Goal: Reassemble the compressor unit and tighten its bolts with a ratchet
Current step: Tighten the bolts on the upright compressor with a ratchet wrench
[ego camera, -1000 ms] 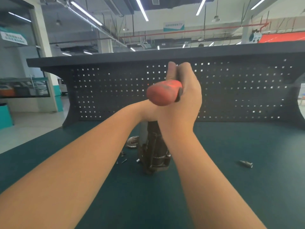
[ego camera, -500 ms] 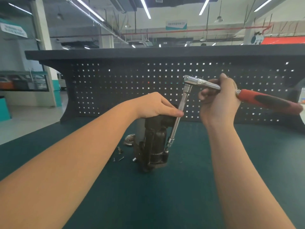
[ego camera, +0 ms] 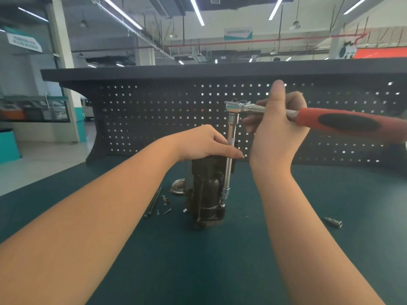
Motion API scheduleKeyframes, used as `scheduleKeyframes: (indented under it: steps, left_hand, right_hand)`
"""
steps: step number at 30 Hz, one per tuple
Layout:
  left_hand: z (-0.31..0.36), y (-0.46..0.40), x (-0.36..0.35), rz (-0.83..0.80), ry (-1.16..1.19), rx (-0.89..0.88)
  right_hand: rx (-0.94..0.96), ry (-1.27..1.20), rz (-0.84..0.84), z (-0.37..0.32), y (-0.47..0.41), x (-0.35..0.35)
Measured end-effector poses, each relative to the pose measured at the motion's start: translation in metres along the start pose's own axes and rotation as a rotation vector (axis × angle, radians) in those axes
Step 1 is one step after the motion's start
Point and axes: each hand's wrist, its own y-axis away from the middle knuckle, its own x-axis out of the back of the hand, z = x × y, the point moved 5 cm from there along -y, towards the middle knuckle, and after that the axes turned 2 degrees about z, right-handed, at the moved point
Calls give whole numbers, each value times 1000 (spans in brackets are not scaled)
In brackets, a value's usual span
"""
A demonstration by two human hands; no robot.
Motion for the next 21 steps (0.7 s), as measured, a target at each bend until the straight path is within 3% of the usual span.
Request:
scheduleKeyframes:
  steps: [4, 9, 12, 15, 21]
  left_hand:
    - [3, -5, -1, 17, -39, -16]
    - [1, -2, 2, 18, -57, -8]
    - [1, 0, -2, -10, -36, -17]
    - [5, -4, -3, 20, -13, -31]
    - [4, -5, 1, 20, -47, -34]
  right_hand:
    - [-361, -391, 67, 18, -4, 11]
    - [-594, -400, -39, 35, -24, 12]
    - [-763, -541, -144, 47, -31, 14]
    - [-684, -615, -111, 48, -34, 15]
    - [-278, -487, 63, 31, -18, 13]
